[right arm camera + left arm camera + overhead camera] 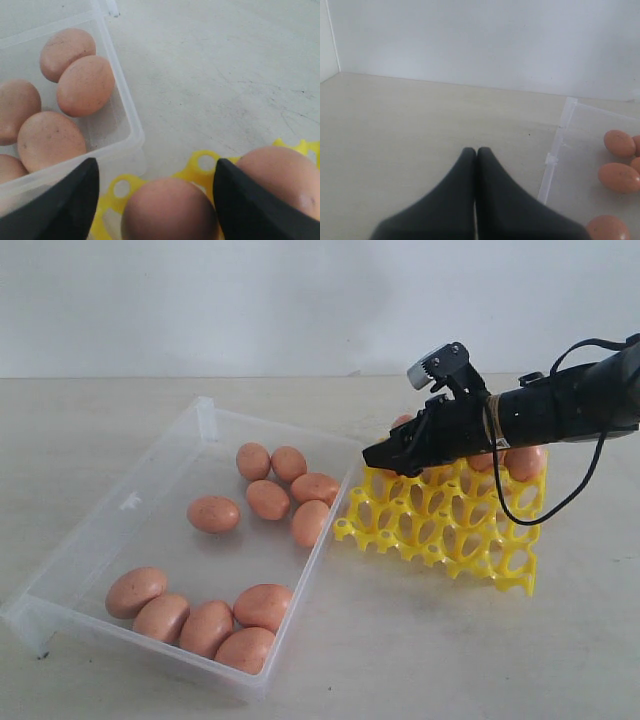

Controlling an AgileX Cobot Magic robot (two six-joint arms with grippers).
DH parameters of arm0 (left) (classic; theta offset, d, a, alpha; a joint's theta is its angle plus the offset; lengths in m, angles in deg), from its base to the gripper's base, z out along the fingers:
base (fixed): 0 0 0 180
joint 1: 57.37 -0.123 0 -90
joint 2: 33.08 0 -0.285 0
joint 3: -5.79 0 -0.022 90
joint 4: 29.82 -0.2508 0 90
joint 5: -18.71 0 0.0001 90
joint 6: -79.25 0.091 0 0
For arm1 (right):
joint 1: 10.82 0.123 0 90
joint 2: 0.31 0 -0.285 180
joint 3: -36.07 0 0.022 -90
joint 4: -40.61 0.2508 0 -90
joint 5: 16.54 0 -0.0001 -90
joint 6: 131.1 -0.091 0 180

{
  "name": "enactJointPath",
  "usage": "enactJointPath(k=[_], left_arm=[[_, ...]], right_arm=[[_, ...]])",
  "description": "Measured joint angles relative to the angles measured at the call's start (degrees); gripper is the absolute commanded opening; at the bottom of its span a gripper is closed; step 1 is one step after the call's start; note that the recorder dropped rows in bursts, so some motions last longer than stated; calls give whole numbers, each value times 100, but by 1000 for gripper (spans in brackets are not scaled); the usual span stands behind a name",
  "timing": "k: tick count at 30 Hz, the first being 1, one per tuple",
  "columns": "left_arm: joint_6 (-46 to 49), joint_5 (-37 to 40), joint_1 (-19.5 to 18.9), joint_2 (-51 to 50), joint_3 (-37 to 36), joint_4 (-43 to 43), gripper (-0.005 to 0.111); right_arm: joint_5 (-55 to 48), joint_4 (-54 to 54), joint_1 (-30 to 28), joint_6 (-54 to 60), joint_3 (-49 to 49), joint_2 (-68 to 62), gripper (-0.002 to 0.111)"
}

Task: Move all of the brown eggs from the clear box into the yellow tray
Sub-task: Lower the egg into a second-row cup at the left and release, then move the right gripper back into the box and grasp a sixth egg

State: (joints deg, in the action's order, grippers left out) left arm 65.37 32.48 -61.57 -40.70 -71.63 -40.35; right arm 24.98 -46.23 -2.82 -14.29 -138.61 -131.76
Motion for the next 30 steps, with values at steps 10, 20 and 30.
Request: enactJointPath(k=[10, 20, 30], left_arm=[[0, 0, 0, 0, 0, 0, -4], [0, 0, 0, 0, 0, 0, -4], [0, 0, 0, 0, 0, 0, -4]], right_arm=[[484, 598, 0, 26, 0, 293, 62], [1687, 1316, 104, -11, 0, 1278, 0], [-3397, -892, 2414, -490, -59, 1680, 0]])
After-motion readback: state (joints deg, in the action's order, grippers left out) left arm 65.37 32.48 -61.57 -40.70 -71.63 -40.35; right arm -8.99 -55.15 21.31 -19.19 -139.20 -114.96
